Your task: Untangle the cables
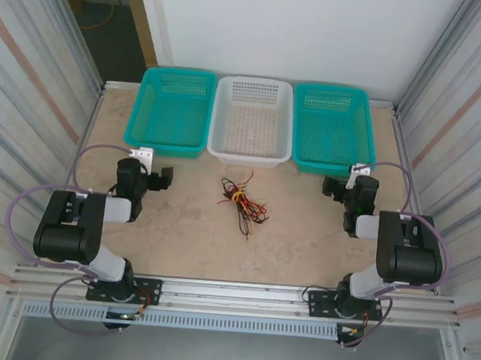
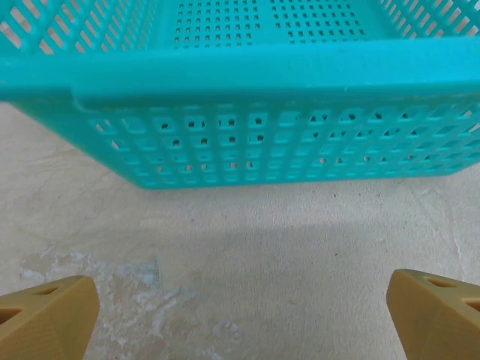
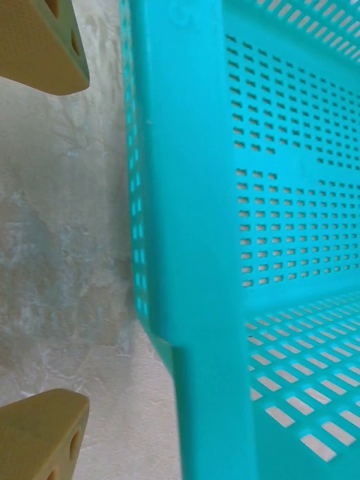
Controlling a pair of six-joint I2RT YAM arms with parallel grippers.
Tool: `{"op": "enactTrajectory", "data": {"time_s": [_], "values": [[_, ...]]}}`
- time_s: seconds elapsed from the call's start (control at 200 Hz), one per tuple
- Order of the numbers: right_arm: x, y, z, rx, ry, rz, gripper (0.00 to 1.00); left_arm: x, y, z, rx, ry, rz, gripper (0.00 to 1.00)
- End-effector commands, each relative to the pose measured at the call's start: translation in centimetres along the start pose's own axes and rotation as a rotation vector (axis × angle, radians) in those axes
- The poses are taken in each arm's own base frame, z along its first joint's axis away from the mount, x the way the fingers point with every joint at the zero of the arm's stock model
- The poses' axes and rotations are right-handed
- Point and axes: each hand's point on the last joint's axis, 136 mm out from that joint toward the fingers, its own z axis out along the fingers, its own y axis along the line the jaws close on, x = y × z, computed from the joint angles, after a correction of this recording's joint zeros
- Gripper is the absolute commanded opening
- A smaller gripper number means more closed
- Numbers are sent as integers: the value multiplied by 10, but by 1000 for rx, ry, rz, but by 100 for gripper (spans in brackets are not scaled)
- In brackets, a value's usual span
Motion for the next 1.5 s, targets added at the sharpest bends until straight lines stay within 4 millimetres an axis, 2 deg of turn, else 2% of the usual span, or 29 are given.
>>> {"op": "enactTrajectory", "data": {"time_s": [0.0,0.636,0.701,0.742,0.812,0.927,0.987,1.067,1.137,1.187,1.243,1.288,1.328,1.403,1.493], "values": [[-24,0,3,6,-81,32,99,-28,-2,3,16,-93,31,99],[-24,0,3,5,-81,33,99,-29,-2,3,14,-93,36,99],[-28,-1,0,17,-97,33,99,-30,-2,1,3,-105,41,99],[-34,-7,-6,62,-109,45,99,-33,-3,-2,-16,-116,56,99],[-46,-19,-28,143,-118,61,99,-39,-7,-10,-40,-140,86,99],[-63,-33,-75,254,-173,114,99,-52,-7,-20,-150,-64,144,99],[-66,-33,-97,270,-190,154,99,-57,-10,-26,-185,-35,165,99],[-65,-40,-114,311,-190,236,99,-65,-20,-35,-179,-3,160,99],[-61,-52,-129,387,-127,405,99,-76,-8,-53,-290,69,81,96],[-57,-49,-136,383,-58,497,99,-77,5,-75,-375,140,-73,94],[-51,-45,-137,380,5,530,99,-73,5,-95,-376,183,-230,89],[-36,-53,-137,434,35,592,99,-66,-8,-104,-303,211,-345,85],[-29,-49,-131,393,87,603,99,-60,-31,-108,-185,231,-422,83],[-20,-31,-123,316,184,571,99,-48,-82,-115,21,257,-506,81],[-14,-2,-125,292,271,407,100,-38,-145,-122,189,283,-521,83]]}}
